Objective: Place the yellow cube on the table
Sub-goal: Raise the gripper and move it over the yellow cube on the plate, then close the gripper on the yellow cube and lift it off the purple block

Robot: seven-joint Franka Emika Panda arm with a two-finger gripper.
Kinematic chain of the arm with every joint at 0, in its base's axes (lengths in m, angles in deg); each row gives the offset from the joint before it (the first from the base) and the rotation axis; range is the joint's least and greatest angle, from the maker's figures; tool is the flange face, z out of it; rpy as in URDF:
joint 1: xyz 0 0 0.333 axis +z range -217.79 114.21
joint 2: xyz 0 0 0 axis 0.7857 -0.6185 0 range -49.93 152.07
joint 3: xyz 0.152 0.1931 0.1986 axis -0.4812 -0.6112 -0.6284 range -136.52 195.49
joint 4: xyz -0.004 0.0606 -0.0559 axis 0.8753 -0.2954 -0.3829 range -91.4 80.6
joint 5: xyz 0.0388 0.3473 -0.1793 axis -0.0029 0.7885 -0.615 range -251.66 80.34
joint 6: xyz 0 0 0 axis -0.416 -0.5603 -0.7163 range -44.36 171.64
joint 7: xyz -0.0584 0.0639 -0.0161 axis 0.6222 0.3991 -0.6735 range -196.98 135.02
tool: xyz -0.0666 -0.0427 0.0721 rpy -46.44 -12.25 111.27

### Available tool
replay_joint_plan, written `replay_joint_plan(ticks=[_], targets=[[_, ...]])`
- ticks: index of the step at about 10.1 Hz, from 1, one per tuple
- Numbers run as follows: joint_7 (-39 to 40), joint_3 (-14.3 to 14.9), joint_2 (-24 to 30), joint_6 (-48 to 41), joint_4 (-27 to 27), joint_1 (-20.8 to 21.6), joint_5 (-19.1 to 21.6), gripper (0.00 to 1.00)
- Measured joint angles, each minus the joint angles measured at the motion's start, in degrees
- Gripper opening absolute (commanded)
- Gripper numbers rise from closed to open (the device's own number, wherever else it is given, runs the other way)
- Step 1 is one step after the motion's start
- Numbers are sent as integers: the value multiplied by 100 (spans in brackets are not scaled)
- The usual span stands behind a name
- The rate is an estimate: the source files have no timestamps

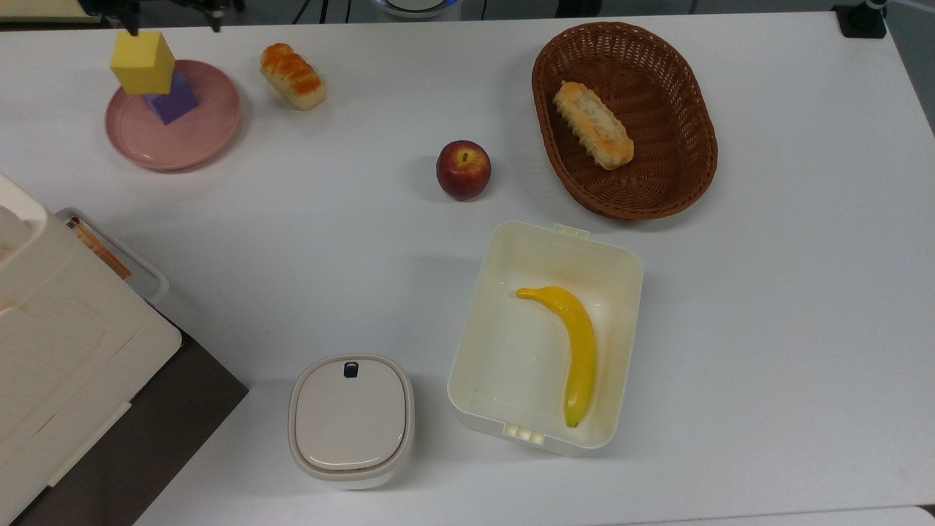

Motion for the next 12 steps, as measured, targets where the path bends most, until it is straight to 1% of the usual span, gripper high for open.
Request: replay_joint_plan(ticks=[1, 2, 3, 4, 6, 7, 8, 9, 10, 11, 12], targets=[[361, 2, -61, -1, -21, -323, 0, 100], [636, 3, -166, -6, -53, -539, -27, 100], [738, 3, -313, -7, -94, -653, -168, 100], [762, 2, -504, -7, -116, -707, -333, 100], [786, 1, -917, -7, -125, -742, -808, 100], [786, 1, -1109, -7, -125, -743, -966, 100], [786, 1, -1284, -7, -124, -745, -1015, 100], [786, 1, -1367, -6, -120, -767, -1025, 96], [786, 1, -1425, -3, -119, -808, -1074, 76], [786, 1, -1474, -2, -119, -819, -1247, 39], [788, -1, -1507, -2, -119, -818, -1323, 20]])
